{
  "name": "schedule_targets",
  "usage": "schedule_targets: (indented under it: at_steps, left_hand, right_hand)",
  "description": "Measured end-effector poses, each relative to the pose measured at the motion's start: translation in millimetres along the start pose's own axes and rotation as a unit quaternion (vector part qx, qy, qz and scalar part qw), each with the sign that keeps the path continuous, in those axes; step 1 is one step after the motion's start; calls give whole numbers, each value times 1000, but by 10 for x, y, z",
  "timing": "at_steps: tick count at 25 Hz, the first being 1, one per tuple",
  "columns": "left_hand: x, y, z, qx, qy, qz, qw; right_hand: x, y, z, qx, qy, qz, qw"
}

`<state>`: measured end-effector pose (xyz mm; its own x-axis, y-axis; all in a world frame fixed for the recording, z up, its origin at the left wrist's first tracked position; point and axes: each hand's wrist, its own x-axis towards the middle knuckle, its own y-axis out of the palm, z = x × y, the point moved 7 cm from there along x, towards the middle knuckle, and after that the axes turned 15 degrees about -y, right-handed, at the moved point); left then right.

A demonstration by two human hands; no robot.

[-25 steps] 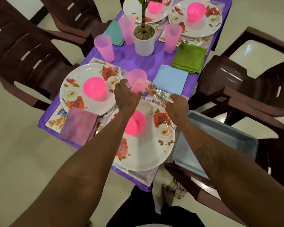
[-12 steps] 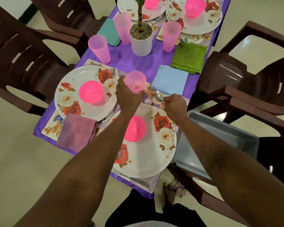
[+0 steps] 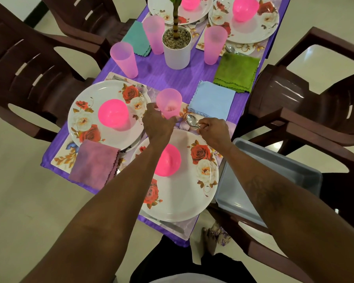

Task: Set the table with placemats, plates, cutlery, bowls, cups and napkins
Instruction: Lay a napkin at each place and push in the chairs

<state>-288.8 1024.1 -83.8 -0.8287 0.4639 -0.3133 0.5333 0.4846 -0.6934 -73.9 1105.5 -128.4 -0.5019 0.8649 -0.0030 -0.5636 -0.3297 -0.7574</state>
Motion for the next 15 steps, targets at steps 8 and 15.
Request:
schedule_targets:
  at_steps: [8, 15]
  left_hand:
    - [-362, 99, -9, 93, 88, 13, 992]
    - [-570, 383, -191, 156, 147, 23, 976]
  right_hand:
    - [22, -5, -85, 63, 36, 8, 997]
    - [-23, -70, -137, 141, 45, -54, 988]
